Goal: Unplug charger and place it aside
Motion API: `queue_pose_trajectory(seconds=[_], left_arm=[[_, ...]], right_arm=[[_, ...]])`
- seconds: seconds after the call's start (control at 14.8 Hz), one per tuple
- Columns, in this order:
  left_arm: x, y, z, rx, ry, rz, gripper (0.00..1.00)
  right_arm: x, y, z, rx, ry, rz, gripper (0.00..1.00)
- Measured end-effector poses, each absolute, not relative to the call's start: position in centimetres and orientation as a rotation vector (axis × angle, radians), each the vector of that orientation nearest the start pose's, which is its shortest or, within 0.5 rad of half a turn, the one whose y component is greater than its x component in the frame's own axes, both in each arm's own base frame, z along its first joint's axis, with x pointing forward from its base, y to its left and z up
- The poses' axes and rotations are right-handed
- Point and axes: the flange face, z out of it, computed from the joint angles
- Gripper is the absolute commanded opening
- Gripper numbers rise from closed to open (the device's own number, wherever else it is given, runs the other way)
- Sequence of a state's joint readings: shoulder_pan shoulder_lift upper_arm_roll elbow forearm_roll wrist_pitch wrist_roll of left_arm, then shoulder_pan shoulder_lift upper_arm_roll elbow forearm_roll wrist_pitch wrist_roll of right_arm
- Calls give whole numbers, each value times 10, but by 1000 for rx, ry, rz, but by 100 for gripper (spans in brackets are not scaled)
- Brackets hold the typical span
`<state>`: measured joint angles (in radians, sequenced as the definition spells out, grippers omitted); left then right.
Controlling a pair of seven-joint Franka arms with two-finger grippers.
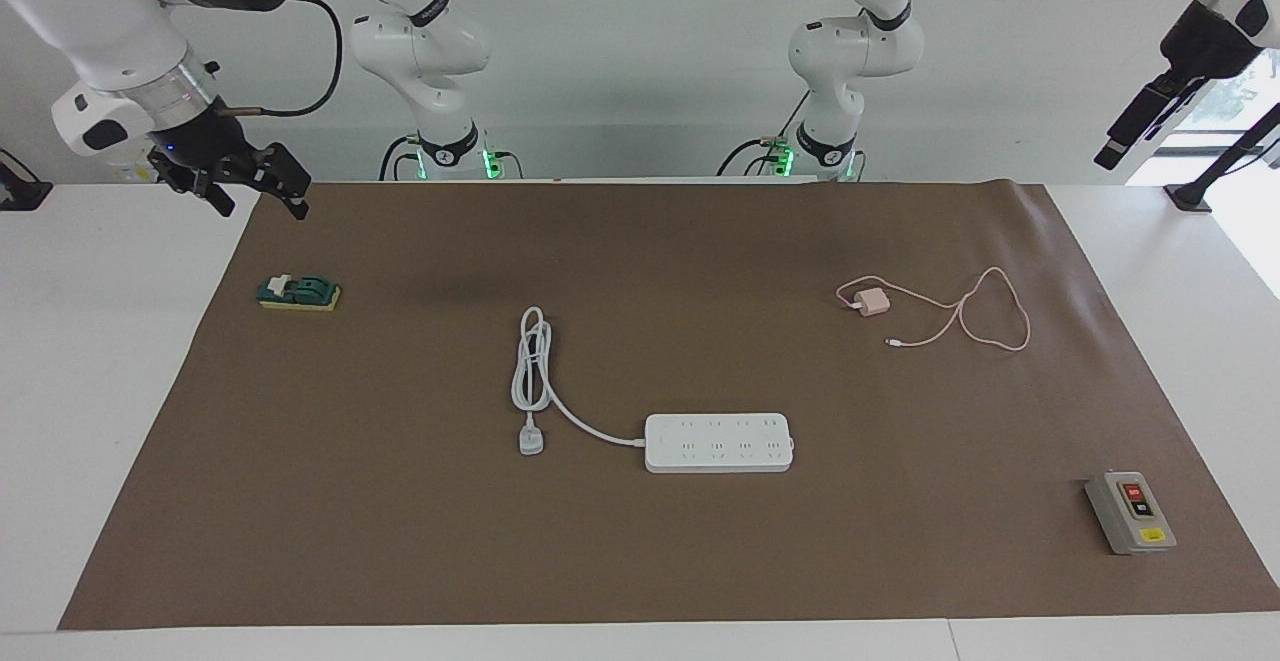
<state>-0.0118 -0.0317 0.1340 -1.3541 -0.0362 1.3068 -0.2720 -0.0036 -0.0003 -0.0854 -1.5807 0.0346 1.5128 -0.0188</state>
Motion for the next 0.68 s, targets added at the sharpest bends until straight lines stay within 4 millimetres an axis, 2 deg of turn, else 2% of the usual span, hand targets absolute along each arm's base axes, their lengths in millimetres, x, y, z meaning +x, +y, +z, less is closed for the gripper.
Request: queue_pose_trajectory(seconds=[0.14,0.27,0.68], left_arm=[[507,37,715,-3137,-508,49,100],[509,25,711,-3153,-390,62,100],[505,25,702,-3171,-224,90,100]], right_arm=[[546,-42,615,-3107,99,104,100],[546,-43,614,-3108,100,108,100],[546,-42,612,-3107,98,115,100]])
